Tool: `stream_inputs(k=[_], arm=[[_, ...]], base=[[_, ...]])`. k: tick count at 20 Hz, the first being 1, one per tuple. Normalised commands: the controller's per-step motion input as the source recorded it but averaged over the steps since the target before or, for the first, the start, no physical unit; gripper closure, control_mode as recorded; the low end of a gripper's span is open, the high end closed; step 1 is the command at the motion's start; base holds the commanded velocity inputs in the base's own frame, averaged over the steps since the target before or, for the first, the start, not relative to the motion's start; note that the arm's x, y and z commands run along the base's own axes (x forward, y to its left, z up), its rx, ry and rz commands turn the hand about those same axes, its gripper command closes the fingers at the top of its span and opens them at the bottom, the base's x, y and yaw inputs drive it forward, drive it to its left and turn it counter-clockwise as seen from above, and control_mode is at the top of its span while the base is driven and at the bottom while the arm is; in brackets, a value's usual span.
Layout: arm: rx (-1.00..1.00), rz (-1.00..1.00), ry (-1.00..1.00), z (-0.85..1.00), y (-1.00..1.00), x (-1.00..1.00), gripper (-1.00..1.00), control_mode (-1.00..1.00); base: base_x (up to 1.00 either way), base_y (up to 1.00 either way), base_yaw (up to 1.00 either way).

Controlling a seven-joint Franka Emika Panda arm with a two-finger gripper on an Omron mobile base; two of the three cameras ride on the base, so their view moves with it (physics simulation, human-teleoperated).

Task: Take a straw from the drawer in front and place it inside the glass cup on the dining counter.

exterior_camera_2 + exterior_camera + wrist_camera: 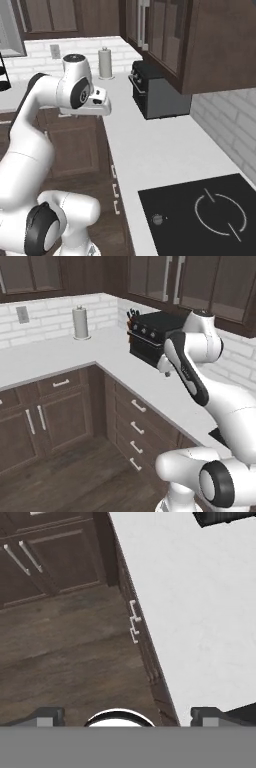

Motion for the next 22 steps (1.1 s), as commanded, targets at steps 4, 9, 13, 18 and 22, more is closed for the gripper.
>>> stream_inputs(k=[4, 9, 13, 18, 22], arm=[[-0.27, 0.08, -0.19, 0.0, 0.7, -0.01, -1.0, -1.0], [-0.4, 0.0, -0.2, -0.21, 0.9, 0.02, -1.0, -1.0], [-0.43, 0.0, -0.1, -0.53, 0.76, 0.22, -1.0, -1.0], [-0.39, 0.0, -0.01, -0.66, 0.58, 0.29, -1.0, -1.0], [-0.33, 0.0, 0.02, -0.72, 0.38, 0.45, -1.0, -1.0]], base=[[0.0, 0.0, 0.0], [0.0, 0.0, 0.0], [0.0, 0.0, 0.0], [0.0, 0.0, 0.0], [0.0, 0.0, 0.0]])
